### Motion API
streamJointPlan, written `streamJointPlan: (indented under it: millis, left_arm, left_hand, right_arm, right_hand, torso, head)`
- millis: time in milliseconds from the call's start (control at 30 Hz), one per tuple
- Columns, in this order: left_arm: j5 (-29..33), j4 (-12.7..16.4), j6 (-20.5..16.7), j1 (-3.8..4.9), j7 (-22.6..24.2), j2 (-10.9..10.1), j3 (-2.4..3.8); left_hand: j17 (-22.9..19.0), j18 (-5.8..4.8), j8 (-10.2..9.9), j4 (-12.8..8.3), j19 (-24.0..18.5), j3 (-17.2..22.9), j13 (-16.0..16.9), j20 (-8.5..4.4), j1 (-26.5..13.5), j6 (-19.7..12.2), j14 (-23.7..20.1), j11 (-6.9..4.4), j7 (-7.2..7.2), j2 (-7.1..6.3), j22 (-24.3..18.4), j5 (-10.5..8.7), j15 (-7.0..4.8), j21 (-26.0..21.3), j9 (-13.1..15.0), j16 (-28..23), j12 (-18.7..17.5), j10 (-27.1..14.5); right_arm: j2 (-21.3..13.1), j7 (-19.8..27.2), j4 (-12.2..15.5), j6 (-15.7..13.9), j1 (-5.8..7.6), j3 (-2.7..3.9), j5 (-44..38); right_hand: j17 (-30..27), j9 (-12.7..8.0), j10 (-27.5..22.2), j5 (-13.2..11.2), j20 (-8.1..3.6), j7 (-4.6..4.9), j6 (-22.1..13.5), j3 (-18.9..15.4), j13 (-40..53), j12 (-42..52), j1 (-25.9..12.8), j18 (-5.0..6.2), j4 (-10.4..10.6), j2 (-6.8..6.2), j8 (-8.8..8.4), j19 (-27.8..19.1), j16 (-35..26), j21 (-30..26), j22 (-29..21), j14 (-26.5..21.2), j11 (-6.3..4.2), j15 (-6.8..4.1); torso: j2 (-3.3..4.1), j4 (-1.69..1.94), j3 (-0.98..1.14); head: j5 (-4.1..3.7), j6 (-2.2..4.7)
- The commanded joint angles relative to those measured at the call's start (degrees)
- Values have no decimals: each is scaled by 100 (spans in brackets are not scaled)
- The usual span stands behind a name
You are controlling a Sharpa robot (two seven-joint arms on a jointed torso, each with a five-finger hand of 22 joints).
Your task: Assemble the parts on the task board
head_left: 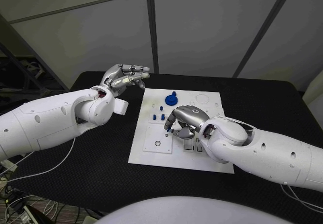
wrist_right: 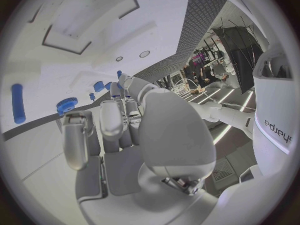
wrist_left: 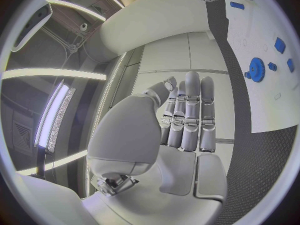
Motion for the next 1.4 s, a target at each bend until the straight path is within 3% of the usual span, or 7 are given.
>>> streamJointPlan:
  millis: [33,567,1400]
  left_arm:
    - [23,2,64,8,7,0,8]
    - [23,-4,77,9,-3,20,8]
    - [23,-16,89,10,-18,35,8]
  left_hand:
    - [-9,-69,-34,-26,-32,-22,-2,-7,-26,-27,3,26,8,18,-5,9,30,-23,-5,-15,-26,-34]
    - [-9,-69,-34,-26,-32,-22,-2,-7,-26,-27,3,26,8,18,-5,9,30,-23,-5,-15,-26,-34]
    - [-14,-69,-40,-30,-33,-24,-2,-4,-30,-37,2,30,11,19,-9,11,33,-30,-8,-26,-30,-43]
  right_arm:
    - [22,12,-17,92,4,4,-37]
    - [156,-36,-136,249,-15,1,-62]
    - [250,-83,-252,586,-38,-4,-150]
  right_hand:
    - [-5,-3,115,32,-32,27,-30,-2,10,-1,-50,-34,-46,2,-18,599,-3,-5,1488,71,-103,-24]
    - [-6,-7,90,31,-26,35,-55,14,0,-7,-73,-33,-77,0,-37,599,3,-6,1487,70,-94,-15]
    - [-2,-8,81,28,-22,39,-63,21,-4,-7,-82,-33,-92,-1,-42,598,9,-7,1486,70,-90,-11]
  torso:
    - [0,-7,2]
    - [-3,-4,-1]
    - [-3,-5,1]
  head:
    - [28,-35]
    - [82,-123]
    - [126,-204]
